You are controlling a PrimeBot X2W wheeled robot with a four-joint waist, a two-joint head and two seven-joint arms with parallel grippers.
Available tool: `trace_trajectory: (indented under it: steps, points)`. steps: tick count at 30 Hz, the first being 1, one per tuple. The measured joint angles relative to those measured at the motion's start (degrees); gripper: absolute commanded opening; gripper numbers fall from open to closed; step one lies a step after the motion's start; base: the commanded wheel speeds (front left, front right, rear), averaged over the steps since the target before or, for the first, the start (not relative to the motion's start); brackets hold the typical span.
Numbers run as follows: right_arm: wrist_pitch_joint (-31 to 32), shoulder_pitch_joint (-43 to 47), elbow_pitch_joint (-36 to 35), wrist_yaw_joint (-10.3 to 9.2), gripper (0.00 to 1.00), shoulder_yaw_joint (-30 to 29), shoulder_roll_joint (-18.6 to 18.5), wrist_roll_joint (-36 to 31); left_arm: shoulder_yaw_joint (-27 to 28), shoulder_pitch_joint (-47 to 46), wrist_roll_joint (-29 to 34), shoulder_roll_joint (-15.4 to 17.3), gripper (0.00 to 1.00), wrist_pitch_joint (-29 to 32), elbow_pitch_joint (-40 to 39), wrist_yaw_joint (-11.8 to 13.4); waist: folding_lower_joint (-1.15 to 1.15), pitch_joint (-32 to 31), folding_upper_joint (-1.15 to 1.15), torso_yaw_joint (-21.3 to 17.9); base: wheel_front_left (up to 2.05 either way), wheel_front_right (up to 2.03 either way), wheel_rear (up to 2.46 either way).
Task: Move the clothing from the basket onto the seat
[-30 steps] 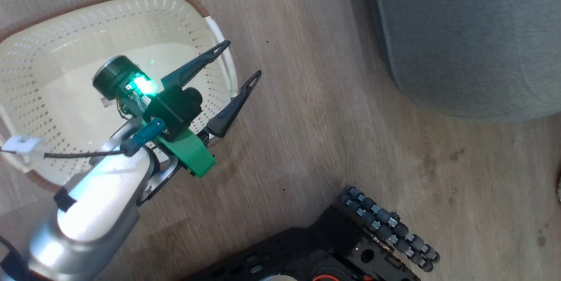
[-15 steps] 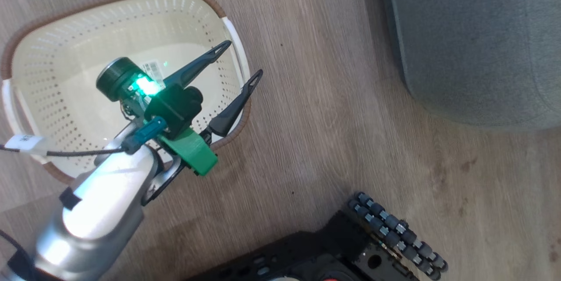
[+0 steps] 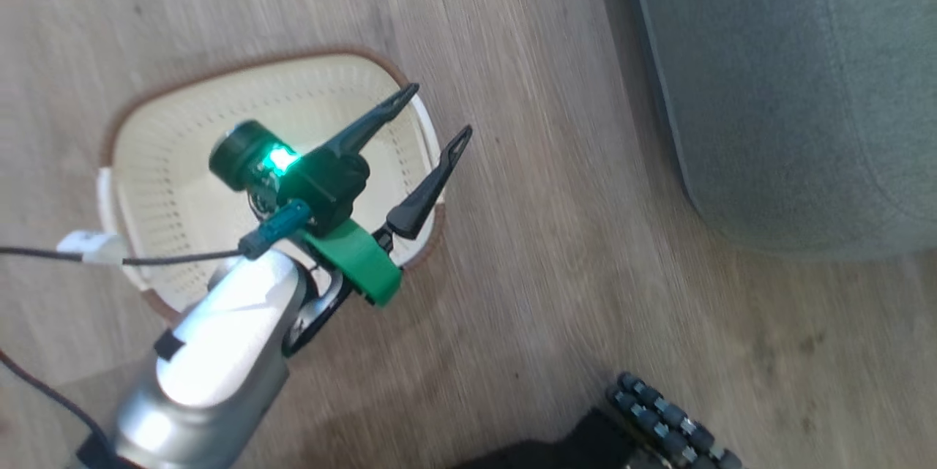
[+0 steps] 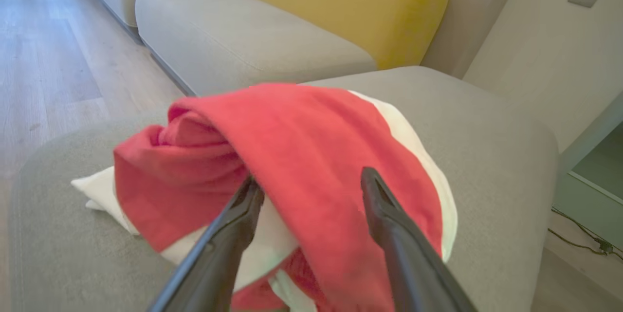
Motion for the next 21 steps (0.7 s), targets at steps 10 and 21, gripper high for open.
trace_trajectory:
  steps: [10,21]
  points:
    - [-0.3,15.5,-11.4,0.0,1.0,11.0,-0.6,11.1,7.6,7.6,0.1,-4.7,1.0,0.0,2.9,-0.5,0.0,-11.1,0.0,4.5,0.0,0.0,0.0]
    - [-0.3,28.4,-22.6,0.0,1.0,17.7,7.6,11.6,17.3,15.8,2.0,-7.9,1.0,0.0,5.8,-0.5,0.0,-21.6,0.0,10.4,0.0,0.0,0.0]
